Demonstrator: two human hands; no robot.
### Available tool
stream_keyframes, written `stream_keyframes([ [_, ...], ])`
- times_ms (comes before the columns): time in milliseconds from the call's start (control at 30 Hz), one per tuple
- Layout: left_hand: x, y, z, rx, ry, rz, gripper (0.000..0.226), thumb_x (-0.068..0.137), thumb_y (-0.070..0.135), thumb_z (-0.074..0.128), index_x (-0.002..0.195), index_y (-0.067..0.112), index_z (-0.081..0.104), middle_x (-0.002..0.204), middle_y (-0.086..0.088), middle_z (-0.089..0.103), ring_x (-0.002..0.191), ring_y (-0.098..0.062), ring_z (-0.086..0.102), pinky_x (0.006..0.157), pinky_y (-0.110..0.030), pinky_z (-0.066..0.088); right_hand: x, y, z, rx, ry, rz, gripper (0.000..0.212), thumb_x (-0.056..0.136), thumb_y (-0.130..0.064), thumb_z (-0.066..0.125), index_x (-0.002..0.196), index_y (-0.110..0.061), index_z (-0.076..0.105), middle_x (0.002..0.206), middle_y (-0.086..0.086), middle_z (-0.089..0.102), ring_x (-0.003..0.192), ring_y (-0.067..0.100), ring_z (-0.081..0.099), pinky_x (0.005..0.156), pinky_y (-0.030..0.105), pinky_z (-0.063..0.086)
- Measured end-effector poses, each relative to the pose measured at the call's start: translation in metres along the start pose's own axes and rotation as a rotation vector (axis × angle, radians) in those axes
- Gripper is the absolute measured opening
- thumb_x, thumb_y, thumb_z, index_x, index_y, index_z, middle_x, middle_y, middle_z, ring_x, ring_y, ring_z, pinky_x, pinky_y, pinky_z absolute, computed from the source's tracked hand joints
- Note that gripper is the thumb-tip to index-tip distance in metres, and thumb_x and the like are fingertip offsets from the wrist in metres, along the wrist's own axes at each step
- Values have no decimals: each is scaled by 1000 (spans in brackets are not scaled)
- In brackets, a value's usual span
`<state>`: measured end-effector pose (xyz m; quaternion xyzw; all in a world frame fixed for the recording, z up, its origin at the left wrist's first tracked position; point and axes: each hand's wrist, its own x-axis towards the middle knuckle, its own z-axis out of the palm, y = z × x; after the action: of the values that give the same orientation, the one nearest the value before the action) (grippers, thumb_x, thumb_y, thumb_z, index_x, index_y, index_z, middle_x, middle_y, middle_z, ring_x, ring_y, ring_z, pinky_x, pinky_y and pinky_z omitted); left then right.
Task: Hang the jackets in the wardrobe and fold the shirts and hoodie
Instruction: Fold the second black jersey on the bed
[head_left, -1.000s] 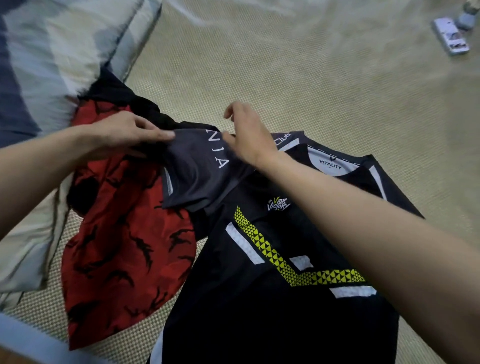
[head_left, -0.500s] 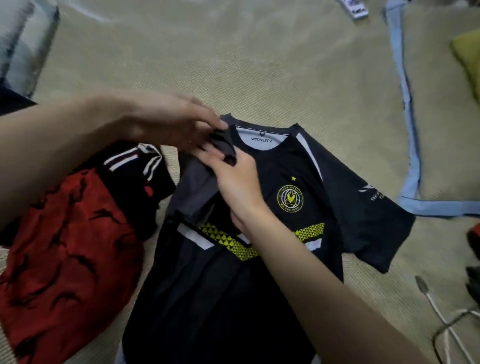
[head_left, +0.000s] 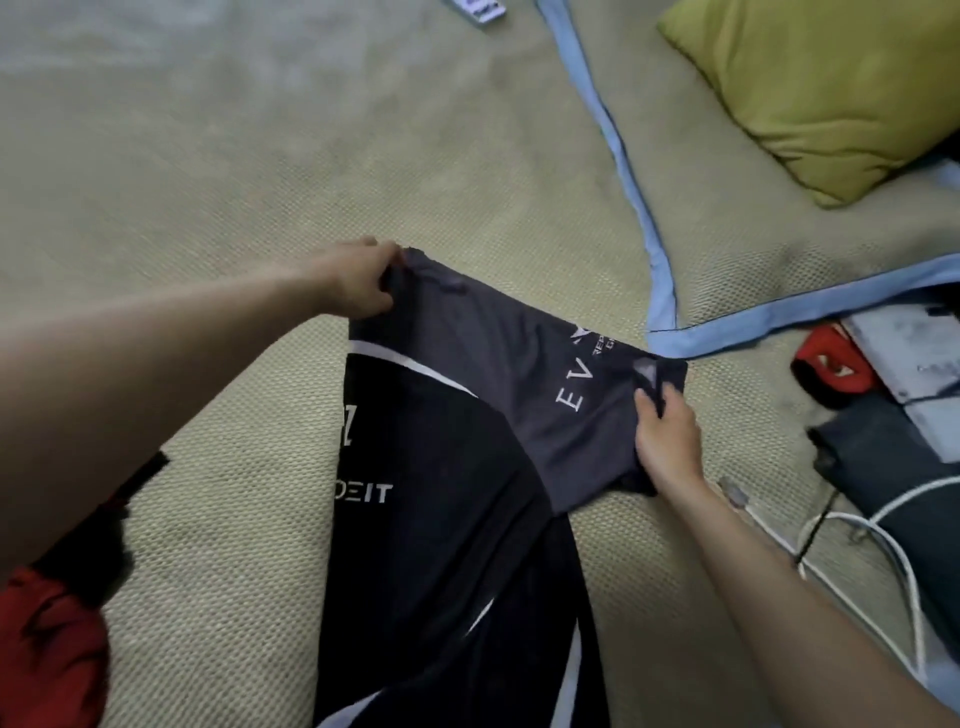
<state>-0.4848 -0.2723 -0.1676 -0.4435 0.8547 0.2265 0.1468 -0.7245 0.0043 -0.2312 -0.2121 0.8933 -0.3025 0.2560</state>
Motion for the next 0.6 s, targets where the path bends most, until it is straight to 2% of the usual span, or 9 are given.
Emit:
stream_keyframes([
  [67,17,7,5,150,1,-1,62,89,29,61,146,22,39,146,-8,46,134,-34,44,109,-48,34,9,12,4,-10,-51,12,30,104,-27,50,129,-13,58,127,14,65,116,35,60,88,36,40],
  [167,37,16,10,102,1,-39,71,93,36,58,155,25,27,157,-6,38,143,-34,37,116,-51,28,17,16,9,18,-20,42,33,103,-42,50,123,-17,57,108,3,63,95,25,56,79,33,37],
  [200,41,21,10,53,-6,-51,67,95,35,57,155,22,29,155,-9,42,141,-34,40,115,-47,30,18,19,10,35,6,45,34,104,-42,49,124,-16,58,107,2,63,95,24,56,80,32,37],
  [267,49,28,11,-45,-10,-79,52,98,32,56,145,12,46,141,-17,56,129,-36,51,104,-39,38,18,30,9,108,60,39,34,106,-36,46,125,-12,61,111,2,64,101,23,58,83,32,38],
  [333,56,25,10,-118,-7,-101,36,99,31,58,123,5,64,122,-18,65,112,-35,59,92,-37,44,21,40,4,207,99,53,34,107,-34,45,121,-9,63,112,4,66,103,23,60,86,32,41],
  [400,63,14,7,-183,-25,-135,29,97,26,62,108,0,70,106,-19,67,94,-32,59,79,-34,45,26,45,-1,266,103,58,33,107,-33,44,116,-7,63,109,4,66,100,22,61,85,34,44],
  [500,69,-6,1,-330,-4,-209,24,95,20,66,109,1,69,93,-14,60,80,-25,53,64,-29,40,34,41,-4,289,105,44,37,108,-35,41,128,-9,58,122,6,65,111,22,61,97,40,50],
  [600,73,-17,-1,-486,80,-268,23,96,22,66,112,7,67,97,-11,57,87,-22,52,65,-25,40,43,36,0,258,161,54,42,109,-36,37,137,-9,53,133,6,63,120,24,60,103,41,48],
])
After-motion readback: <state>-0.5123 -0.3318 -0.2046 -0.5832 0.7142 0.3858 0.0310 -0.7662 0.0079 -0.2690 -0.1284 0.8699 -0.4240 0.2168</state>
